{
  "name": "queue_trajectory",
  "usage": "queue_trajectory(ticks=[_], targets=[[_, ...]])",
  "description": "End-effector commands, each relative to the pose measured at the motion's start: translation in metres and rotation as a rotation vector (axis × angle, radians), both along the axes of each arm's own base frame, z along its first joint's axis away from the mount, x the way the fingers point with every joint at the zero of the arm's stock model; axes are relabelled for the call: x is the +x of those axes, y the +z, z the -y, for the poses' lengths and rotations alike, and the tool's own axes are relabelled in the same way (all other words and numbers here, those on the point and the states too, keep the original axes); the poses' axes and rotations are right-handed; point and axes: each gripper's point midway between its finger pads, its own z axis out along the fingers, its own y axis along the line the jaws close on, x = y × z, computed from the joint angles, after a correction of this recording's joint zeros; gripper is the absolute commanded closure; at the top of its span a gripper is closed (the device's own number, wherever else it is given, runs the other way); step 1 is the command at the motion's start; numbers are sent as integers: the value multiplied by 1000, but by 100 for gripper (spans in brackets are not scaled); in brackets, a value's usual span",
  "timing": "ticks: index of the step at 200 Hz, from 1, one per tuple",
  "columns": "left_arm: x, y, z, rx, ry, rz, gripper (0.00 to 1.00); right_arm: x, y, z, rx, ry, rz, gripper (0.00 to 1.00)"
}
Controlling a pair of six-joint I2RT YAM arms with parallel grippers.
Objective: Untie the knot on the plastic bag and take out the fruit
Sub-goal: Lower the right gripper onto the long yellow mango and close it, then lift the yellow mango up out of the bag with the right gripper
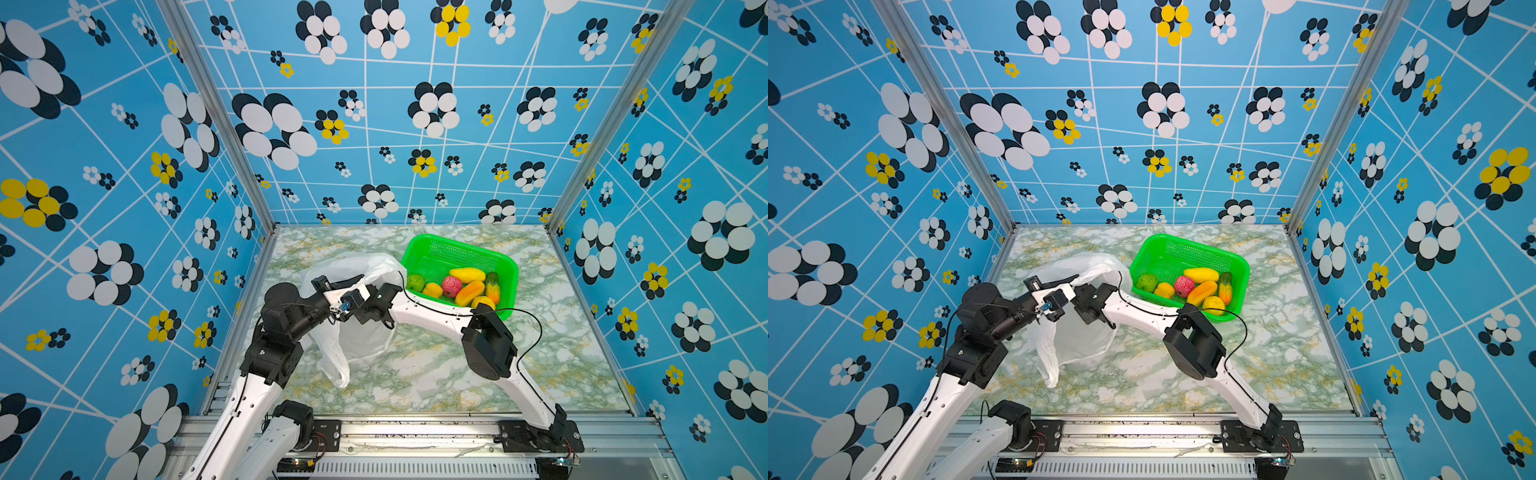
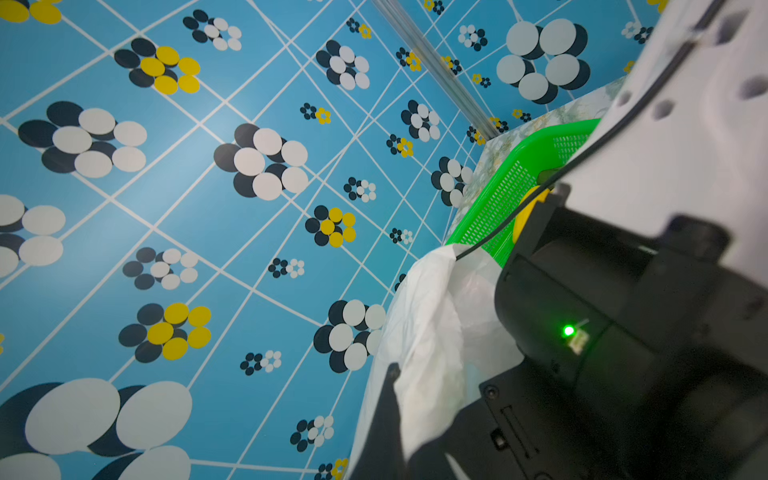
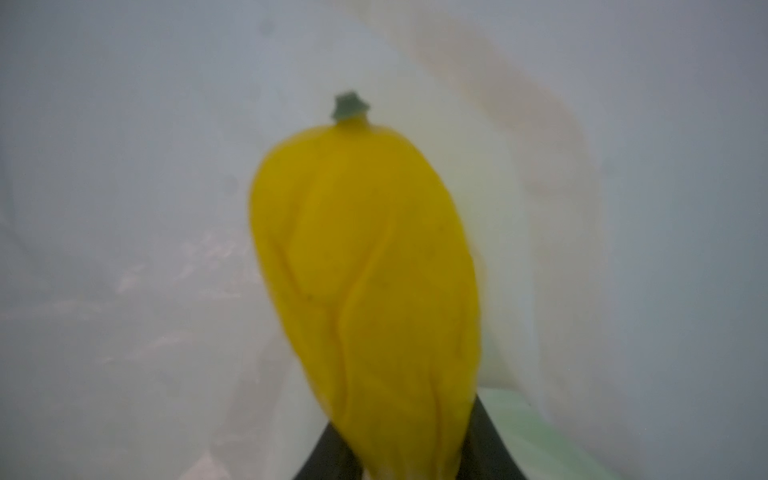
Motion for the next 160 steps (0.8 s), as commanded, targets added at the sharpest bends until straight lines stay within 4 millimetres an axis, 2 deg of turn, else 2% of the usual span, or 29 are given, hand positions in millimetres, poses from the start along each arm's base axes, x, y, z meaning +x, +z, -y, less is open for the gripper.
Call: queue_trajectory(ticks=[1,6,10,23,58,63,67,85,121,160], targets=[[20,4,-18,-39,122,-41,100,-29,25,-5,57,33,28,74],[21,4,-19,-42,129,-47,100,-34,19,-6,42,46,39,74],[22,5,-20,-43,135,-48,100,-38,32,-6,57,57,59,75],[24,5,-22,-50,157,-56,100,-49,33,-5,48,75,76,76],[32,6,-33,-62,228,-60,100,-70,28,9,56,68,73,78],[33,6,-35,-64,239,-61,100,-69,31,10,64,60,82,79],[34,7,-36,-67,250,-60,100,-72,20,19,36,55,75,79],[40,7,-45,-77,305,-65,100,-72,22,29,37,33,104,81],[49,5,-60,-91,389,-75,100,-79,34,27,95,65,137,79],[49,8,-61,-107,383,-68,100,-77,25,23,67,59,134,82]])
